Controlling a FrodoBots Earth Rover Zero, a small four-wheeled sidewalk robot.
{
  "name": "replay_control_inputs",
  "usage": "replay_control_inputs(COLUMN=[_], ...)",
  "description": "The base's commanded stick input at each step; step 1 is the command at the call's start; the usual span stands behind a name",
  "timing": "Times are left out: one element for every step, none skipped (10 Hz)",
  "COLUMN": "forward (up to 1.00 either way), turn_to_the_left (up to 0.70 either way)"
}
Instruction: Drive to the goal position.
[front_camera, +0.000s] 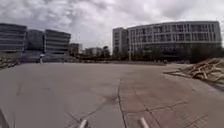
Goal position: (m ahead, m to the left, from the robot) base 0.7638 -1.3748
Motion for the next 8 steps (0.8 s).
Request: replay_control_inputs(forward=[0.7, 0.7, 0.7, 0.7, 0.7, 0.7, 0.7, 0.7], turn_to_the_left=[0.0, 0.0, 0.0, 0.0, 0.0, 0.0, 0.0, 0.0])
